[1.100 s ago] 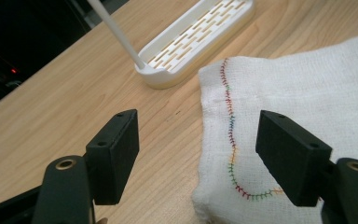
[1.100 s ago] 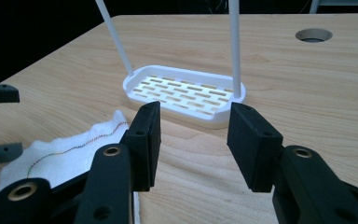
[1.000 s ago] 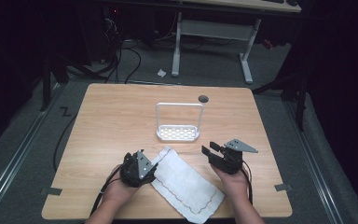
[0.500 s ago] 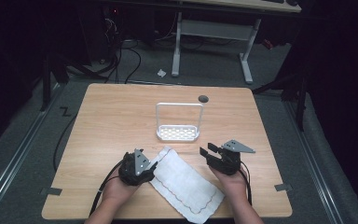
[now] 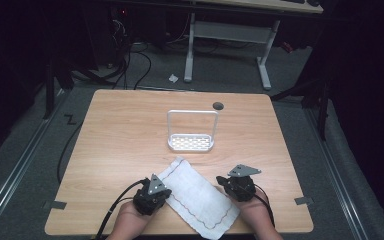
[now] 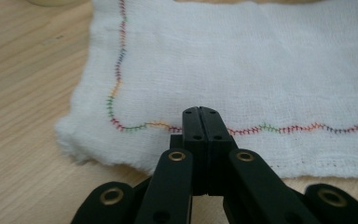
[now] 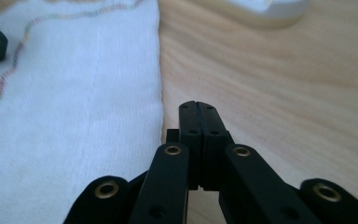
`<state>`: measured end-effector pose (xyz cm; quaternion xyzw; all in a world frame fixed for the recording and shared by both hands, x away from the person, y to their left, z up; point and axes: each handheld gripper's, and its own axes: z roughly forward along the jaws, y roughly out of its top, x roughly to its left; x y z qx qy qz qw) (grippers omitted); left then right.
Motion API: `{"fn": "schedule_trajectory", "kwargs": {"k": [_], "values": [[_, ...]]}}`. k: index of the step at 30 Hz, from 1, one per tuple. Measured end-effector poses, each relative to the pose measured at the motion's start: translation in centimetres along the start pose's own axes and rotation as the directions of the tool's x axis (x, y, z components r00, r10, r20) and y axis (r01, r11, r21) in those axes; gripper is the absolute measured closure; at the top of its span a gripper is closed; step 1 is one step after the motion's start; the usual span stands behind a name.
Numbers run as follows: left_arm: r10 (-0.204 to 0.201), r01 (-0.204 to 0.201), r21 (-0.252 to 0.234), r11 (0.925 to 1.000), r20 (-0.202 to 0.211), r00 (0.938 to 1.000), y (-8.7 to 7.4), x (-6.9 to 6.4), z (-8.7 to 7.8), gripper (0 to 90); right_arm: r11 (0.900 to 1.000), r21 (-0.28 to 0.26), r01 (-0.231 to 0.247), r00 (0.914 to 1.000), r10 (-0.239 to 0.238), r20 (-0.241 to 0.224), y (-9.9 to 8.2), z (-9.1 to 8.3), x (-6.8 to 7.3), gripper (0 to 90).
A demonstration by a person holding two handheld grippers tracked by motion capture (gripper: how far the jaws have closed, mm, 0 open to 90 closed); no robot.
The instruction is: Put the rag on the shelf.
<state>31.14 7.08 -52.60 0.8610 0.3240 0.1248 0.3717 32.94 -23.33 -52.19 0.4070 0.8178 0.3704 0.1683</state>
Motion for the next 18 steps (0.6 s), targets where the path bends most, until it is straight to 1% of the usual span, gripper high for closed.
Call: {"fn": "schedule_trajectory", "kwargs": {"k": [1,4,5,7,8,9,10,11,12,13,14,15,16,17,18], "values": [[0.007,-0.007,0.010,0.9999,-0.002,1.0000,0.0,-0.1,0.3,89.7,1.0000,0.000,0.000,1.0000,0.000,0.000,0.0,0.0,0.0,90.0],[-0.009,0.009,0.004,1.0000,0.007,0.9999,0.1,0.3,0.5,89.7,0.9987,0.049,0.016,0.9995,-0.015,-0.026,-0.3,0.8,0.4,90.0],[-0.008,0.008,0.002,1.0000,0.005,1.0000,0.1,0.5,0.5,89.7,0.9970,0.058,0.050,0.9983,-0.049,-0.032,-0.5,0.9,1.4,90.0],[-0.012,0.012,-0.007,0.9999,-0.023,0.9997,0.2,1.2,0.7,89.6,0.9957,0.064,0.067,0.9969,-0.064,-0.046,-0.7,0.7,2.3,90.0],[-0.012,0.012,-0.007,0.9999,-0.023,0.9997,0.2,1.2,0.7,89.7,0.9946,0.067,0.079,0.9955,-0.075,-0.058,-0.8,0.5,2.8,90.0],[-0.022,0.022,-0.013,0.9997,-0.032,0.9993,0.2,1.5,0.8,89.7,0.9946,0.067,0.079,0.9955,-0.075,-0.058,-0.8,0.5,2.8,90.0],[-0.050,0.049,-0.027,0.9985,-0.040,0.9979,0.3,2.2,1.0,89.5,0.9932,0.070,0.093,0.9924,-0.087,-0.086,-1.1,0.2,3.8,90.0],[-0.050,0.049,-0.027,0.9985,-0.040,0.9979,0.3,2.2,1.0,88.8,0.9927,0.070,0.098,0.9903,-0.091,-0.105,-1.3,0.1,4.3,90.0],[-0.064,0.062,-0.037,0.9974,-0.045,0.9970,0.3,2.6,1.1,88.0,0.9917,0.069,0.109,0.9874,-0.100,-0.123,-1.4,0.0,4.8,90.0],[-0.080,0.077,-0.050,0.9958,-0.050,0.9956,0.3,2.9,1.3,88.0,0.9917,0.069,0.109,0.9874,-0.100,-0.123,-1.4,0.0,4.8,90.0],[-0.096,0.093,-0.059,0.9939,-0.052,0.9940,0.4,3.2,1.4,84.4,0.9898,0.070,0.124,0.9815,-0.112,-0.155,-1.6,-0.1,5.7,90.0],[-0.117,0.114,-0.071,0.9910,-0.041,0.9923,0.4,3.4,1.5,79.4,0.9881,0.070,0.137,0.9805,-0.125,-0.152,-1.6,-0.1,6.0,90.0],[-0.136,0.133,-0.078,0.9881,-0.035,0.9901,0.5,3.6,1.6,79.4,0.9881,0.070,0.137,0.9805,-0.125,-0.152,-1.6,-0.1,6.0,90.0],[-0.156,0.153,-0.081,0.9849,-0.033,0.9873,0.5,3.7,1.6,74.1,0.9883,0.067,0.137,0.9822,-0.127,-0.138,-1.4,-0.1,6.1,90.0],[-0.160,0.156,-0.083,0.9842,-0.041,0.9862,0.5,3.6,1.5,70.7,0.9916,0.050,0.119,0.9857,-0.112,-0.126,-1.2,-0.2,5.9,89.9]]}}
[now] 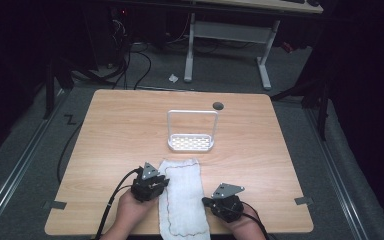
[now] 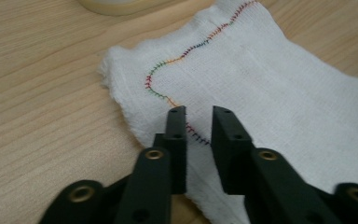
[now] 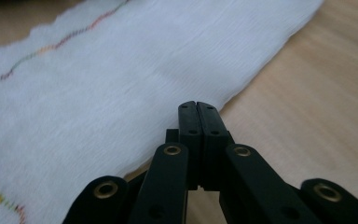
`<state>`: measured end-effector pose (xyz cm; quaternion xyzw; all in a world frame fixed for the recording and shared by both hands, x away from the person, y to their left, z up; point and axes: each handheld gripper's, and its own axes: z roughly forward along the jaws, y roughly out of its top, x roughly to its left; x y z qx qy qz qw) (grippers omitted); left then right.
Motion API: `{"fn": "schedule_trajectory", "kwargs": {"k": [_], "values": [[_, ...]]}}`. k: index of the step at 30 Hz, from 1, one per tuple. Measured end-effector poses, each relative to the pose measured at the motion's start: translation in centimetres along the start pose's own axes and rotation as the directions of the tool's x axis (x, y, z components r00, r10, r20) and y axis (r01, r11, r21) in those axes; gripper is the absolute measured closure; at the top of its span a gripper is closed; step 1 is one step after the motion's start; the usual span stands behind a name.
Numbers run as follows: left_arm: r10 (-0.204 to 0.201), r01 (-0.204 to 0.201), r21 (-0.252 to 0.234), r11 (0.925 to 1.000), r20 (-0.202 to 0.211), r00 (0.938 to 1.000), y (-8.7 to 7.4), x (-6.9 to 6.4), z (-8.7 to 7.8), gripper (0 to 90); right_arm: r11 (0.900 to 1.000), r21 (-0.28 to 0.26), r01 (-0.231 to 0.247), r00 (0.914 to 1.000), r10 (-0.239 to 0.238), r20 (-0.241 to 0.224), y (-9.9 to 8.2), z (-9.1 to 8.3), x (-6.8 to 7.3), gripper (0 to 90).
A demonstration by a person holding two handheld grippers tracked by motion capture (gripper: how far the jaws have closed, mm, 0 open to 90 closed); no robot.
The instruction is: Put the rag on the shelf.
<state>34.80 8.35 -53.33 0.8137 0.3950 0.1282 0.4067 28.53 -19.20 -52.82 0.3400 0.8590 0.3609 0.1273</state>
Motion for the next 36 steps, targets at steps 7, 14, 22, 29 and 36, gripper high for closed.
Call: {"fn": "schedule_trajectory", "kwargs": {"k": [7,14,22,29,36], "values": [[0.046,-0.046,0.000,0.9990,-0.012,0.9989,-0.9,-1.1,-0.5,72.0,0.9995,-0.033,-0.004,0.9969,0.006,0.079,3.1,2.9,-1.2,85.0],[0.055,-0.054,-0.019,0.9984,0.079,0.9954,-1.4,-3.2,-0.3,71.7,0.9998,-0.011,-0.017,0.9989,0.018,0.044,0.3,0.7,-0.1,84.7],[0.103,-0.101,-0.029,0.9945,0.069,0.9923,-1.2,-5.5,0.0,63.4,0.9989,-0.028,-0.039,0.9957,0.041,0.084,-1.7,-1.9,0.3,81.8],[0.013,-0.024,-0.118,0.9927,-0.087,0.9961,-0.5,-3.3,0.2,48.3,0.9868,-0.114,-0.115,0.9729,0.135,0.188,-1.3,-1.2,-2.1,68.0],[-0.078,0.070,-0.090,0.9934,-0.089,0.9929,1.1,-2.3,2.6,51.3,0.9623,-0.143,-0.231,0.9463,0.257,0.197,0.1,0.8,-4.2,66.1]]}}
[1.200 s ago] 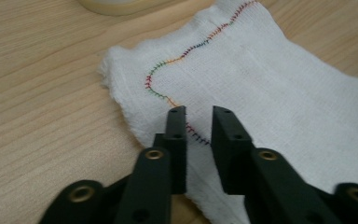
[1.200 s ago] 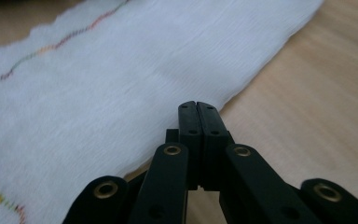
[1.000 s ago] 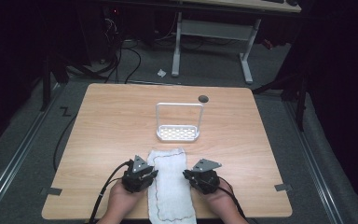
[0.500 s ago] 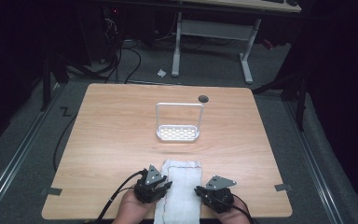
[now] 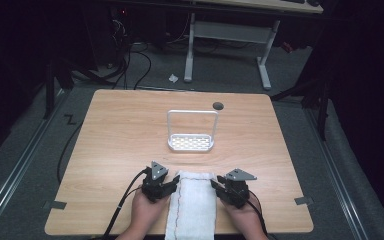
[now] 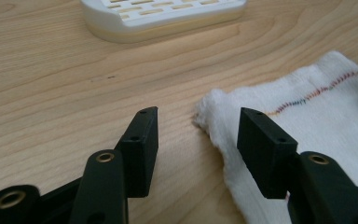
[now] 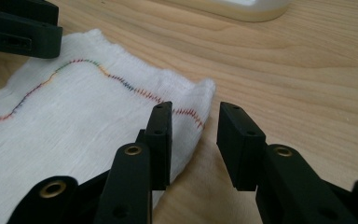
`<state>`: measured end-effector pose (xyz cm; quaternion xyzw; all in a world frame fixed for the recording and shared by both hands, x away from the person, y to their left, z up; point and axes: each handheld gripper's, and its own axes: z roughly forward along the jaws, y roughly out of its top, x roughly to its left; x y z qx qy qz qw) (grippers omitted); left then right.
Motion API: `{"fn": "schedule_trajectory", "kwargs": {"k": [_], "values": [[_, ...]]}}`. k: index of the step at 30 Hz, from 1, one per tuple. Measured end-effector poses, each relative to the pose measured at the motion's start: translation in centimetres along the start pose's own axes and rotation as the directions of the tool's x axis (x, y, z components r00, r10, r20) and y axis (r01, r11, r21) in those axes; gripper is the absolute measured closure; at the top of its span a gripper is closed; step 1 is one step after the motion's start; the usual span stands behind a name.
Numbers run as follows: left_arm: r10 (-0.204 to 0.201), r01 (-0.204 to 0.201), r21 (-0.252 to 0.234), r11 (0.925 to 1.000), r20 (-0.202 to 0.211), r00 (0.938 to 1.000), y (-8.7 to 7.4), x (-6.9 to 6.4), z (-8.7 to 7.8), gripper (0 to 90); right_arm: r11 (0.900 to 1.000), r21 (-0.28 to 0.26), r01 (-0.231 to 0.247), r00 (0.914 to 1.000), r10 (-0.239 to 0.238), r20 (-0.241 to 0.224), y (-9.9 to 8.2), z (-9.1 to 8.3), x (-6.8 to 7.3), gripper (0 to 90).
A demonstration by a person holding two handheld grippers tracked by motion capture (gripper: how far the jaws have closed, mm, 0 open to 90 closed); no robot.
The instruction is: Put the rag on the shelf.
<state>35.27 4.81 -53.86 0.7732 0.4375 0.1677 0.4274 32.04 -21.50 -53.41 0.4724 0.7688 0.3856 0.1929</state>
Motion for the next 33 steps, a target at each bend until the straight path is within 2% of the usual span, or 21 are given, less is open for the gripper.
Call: {"fn": "schedule_trajectory", "kwargs": {"k": [2,4,6,7,9,11,14,18,20,22,26,30,32,33], "values": [[0.007,-0.007,0.025,0.9997,-0.007,0.9999,0.4,-0.2,0.7,51.8,0.9999,0.002,-0.012,0.9999,0.012,-0.004,0.4,0.6,-0.1,65.7],[-0.007,0.007,0.044,0.9990,0.000,1.0000,0.6,-0.3,1.1,53.2,0.9999,0.003,-0.014,0.9999,0.014,0.008,0.7,1.1,-0.1,67.2],[-0.007,0.007,0.041,0.9991,-0.006,1.0000,0.7,-0.5,1.3,56.5,0.9997,0.012,-0.022,0.9996,0.022,0.016,0.9,1.5,-0.1,71.9],[-0.010,0.010,0.040,0.9991,-0.006,0.9999,0.7,-0.5,1.3,61.1,0.9993,0.020,-0.031,0.9994,0.030,0.015,0.9,1.8,-0.1,75.1],[-0.024,0.024,0.042,0.9988,0.001,0.9997,0.7,-0.7,1.4,62.7,0.9993,0.018,-0.032,0.9994,0.032,0.013,0.9,1.9,0.0,75.7],[-0.034,0.033,0.042,0.9986,0.015,0.9993,0.8,-0.7,1.6,68.7,0.9988,0.019,-0.046,0.9990,0.046,0.002,1.0,2.0,-0.1,75.8],[-0.030,0.029,0.044,0.9986,0.018,0.9994,0.9,-0.8,1.7,71.9,0.9986,0.021,-0.049,0.9988,0.049,-0.008,1.0,2.0,-0.2,75.6],[-0.023,0.022,0.047,0.9987,0.020,0.9995,0.9,-1.0,1.8,81.3,0.9992,0.023,-0.033,0.9993,0.033,-0.016,1.1,2.1,-0.3,75.9],[-0.012,0.011,0.045,0.9989,0.010,0.9999,0.9,-1.3,1.8,81.9,0.9992,0.022,-0.032,0.9992,0.033,-0.022,1.2,2.2,-0.4,78.0],[-0.018,0.017,0.045,0.9989,0.007,0.9998,0.9,-1.2,1.8,82.6,0.9989,0.026,-0.040,0.9984,0.041,-0.040,1.3,2.4,-0.4,83.2],[-0.065,0.063,0.043,0.9971,0.029,0.9975,0.9,-0.7,1.7,83.3,0.9997,0.023,0.009,0.9997,-0.008,-0.021,1.5,2.7,0.3,85.5],[-0.079,0.078,0.017,0.9968,0.029,0.9965,0.7,-0.6,1.4,83.7,0.9997,0.023,0.009,0.9997,-0.008,-0.025,1.7,2.9,0.4,85.8],[-0.083,0.084,-0.015,0.9964,0.026,0.9962,0.6,-0.6,1.1,84.1,0.9995,0.015,0.029,0.9996,-0.029,0.006,1.7,2.9,0.8,86.0],[-0.095,0.096,-0.034,0.9948,0.032,0.9950,0.5,-0.5,0.9,84.2,0.9983,0.006,0.058,0.9979,-0.058,0.028,1.7,2.9,1.1,86.0]]}}
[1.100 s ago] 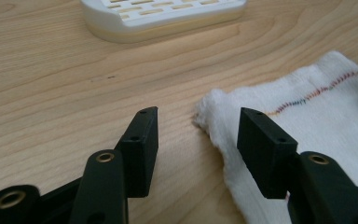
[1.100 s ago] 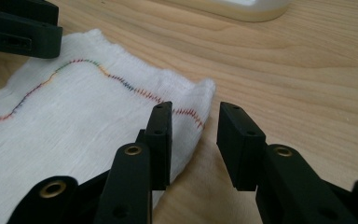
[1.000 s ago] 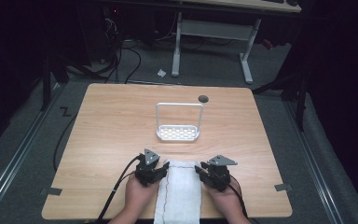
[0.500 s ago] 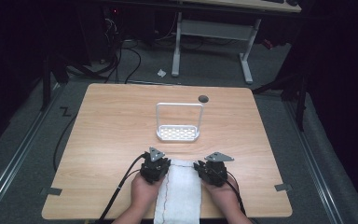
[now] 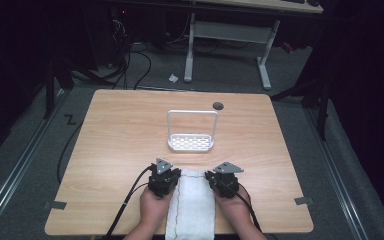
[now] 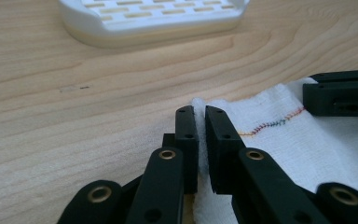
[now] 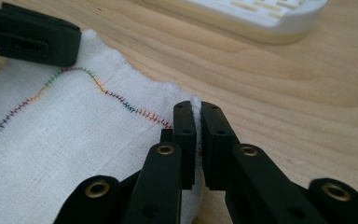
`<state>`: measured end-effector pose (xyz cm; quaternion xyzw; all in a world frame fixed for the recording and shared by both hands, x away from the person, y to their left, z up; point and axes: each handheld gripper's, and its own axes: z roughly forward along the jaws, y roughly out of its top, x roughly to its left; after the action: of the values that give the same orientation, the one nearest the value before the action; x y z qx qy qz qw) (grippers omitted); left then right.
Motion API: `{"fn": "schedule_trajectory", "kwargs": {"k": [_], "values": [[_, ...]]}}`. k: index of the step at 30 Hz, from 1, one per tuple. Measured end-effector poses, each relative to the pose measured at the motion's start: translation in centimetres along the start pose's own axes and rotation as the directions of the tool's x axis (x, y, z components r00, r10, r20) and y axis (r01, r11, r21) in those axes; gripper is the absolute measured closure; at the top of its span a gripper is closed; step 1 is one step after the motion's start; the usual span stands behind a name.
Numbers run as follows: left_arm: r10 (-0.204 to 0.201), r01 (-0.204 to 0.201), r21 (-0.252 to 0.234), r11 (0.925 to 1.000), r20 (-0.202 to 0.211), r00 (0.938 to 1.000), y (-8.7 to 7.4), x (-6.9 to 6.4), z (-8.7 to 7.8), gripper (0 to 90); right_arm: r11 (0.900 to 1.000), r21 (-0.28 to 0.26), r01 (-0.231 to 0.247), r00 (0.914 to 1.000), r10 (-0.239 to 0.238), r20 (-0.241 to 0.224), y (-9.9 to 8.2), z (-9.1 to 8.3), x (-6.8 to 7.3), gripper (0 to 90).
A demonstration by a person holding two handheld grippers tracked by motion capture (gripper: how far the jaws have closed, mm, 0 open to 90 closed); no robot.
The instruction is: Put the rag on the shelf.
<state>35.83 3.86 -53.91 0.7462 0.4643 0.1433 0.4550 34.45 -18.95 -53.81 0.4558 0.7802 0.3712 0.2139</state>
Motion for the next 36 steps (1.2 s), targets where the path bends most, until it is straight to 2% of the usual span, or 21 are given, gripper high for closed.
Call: {"fn": "schedule_trajectory", "kwargs": {"k": [1,3,6,7,9,13,15,16,18,19,20,24,25,28,30,32,33,34,35,36], "values": [[-0.008,0.008,-0.013,0.9999,0.011,0.9999,0.0,0.2,-0.3,84.2,0.9994,-0.030,0.019,0.9995,-0.019,0.025,0.2,-0.2,0.4,85.9],[-0.045,0.046,-0.049,0.9978,0.024,0.9987,0.1,0.9,-1.0,84.2,0.9987,-0.048,0.020,0.9994,-0.018,0.029,0.4,-0.4,0.6,85.9],[-0.024,0.023,-0.093,0.9954,-0.005,0.9997,0.5,1.1,-1.7,84.5,0.9943,-0.103,0.029,0.9993,-0.026,0.028,1.2,-0.9,1.1,85.9],[-0.018,0.018,-0.101,0.9947,-0.006,0.9998,0.7,1.1,-1.9,84.6,0.9906,-0.124,0.057,0.9976,-0.051,0.047,1.8,-1.0,1.5,85.9],[-0.005,0.005,-0.130,0.9915,-0.002,1.0000,1.1,0.9,-2.4,84.6,0.9886,-0.136,0.065,0.9969,-0.058,0.053,2.1,-1.1,1.7,86.0],[0.030,-0.036,-0.207,0.9776,-0.033,0.9990,2.3,0.4,-3.6,84.6,0.9764,-0.199,0.083,0.9952,-0.071,0.068,3.3,-2.0,2.1,85.8],[0.037,-0.046,-0.237,0.9704,-0.040,0.9985,2.9,0.1,-4.1,84.7,0.9701,-0.227,0.085,0.9953,-0.072,0.064,3.9,-2.6,2.1,85.8],[0.040,-0.049,-0.247,0.9678,-0.039,0.9984,3.2,0.0,-4.3,84.7,0.9637,-0.252,0.087,0.9950,-0.072,0.068,4.5,-3.1,2.0,85.8],[0.044,-0.054,-0.272,0.9609,-0.040,0.9982,3.9,-0.3,-4.7,84.7,0.9612,-0.262,0.086,0.9951,-0.070,0.070,4.8,-3.4,2.0,85.8],[0.051,-0.063,-0.299,0.9522,-0.048,0.9975,4.6,-0.6,-5.2,84.7,0.9553,-0.283,0.085,0.9951,-0.068,0.072,5.4,-3.9,1.9,85.8],[0.051,-0.063,-0.299,0.9522,-0.048,0.9975,4.6,-0.6,-5.2,84.6,0.9519,-0.295,0.084,0.9952,-0.066,0.073,5.7,-4.1,1.9,85.8],[0.051,-0.070,-0.349,0.9347,-0.062,0.9967,6.0,-0.9,-6.0,84.6,0.9353,-0.346,0.073,0.9962,-0.052,0.069,6.9,-5.0,1.6,85.8],[0.052,-0.073,-0.356,0.9317,-0.067,0.9964,6.4,-1.0,-6.2,84.6,0.9353,-0.346,0.073,0.9962,-0.052,0.069,6.9,-5.0,1.6,85.8],[0.052,-0.074,-0.375,0.9240,-0.069,0.9963,7.4,-0.9,-6.6,84.6,0.9201,-0.385,0.074,0.9962,-0.051,0.071,8.1,-6.0,1.4,85.8],[0.063,-0.086,-0.385,0.9189,-0.070,0.9955,8.0,-1.1,-7.0,84.6,0.9167,-0.393,0.075,0.9961,-0.050,0.072,8.4,-6.2,1.4,85.8],[0.078,-0.102,-0.400,0.9107,-0.077,0.9940,8.5,-1.3,-7.4,84.6,0.9051,-0.417,0.085,0.9953,-0.058,0.077,9.3,-6.9,1.5,85.8],[0.083,-0.108,-0.411,0.9052,-0.078,0.9935,8.8,-1.4,-7.6,84.6,0.9051,-0.417,0.085,0.9953,-0.058,0.077,9.3,-6.9,1.5,85.8],[0.087,-0.111,-0.419,0.9013,-0.077,0.9933,9.1,-1.6,-7.9,84.7,0.8984,-0.429,0.091,0.9948,-0.063,0.079,9.9,-7.3,1.5,85.8],[0.094,-0.118,-0.426,0.8969,-0.078,0.9925,9.4,-1.7,-8.1,84.7,0.8984,-0.429,0.091,0.9948,-0.063,0.079,9.9,-7.3,1.5,85.8],[0.100,-0.125,-0.435,0.8915,-0.080,0.9917,9.6,-1.9,-8.3,84.7,0.8899,-0.445,0.098,0.9942,-0.068,0.084,10.4,-7.9,1.6,85.8]]}}
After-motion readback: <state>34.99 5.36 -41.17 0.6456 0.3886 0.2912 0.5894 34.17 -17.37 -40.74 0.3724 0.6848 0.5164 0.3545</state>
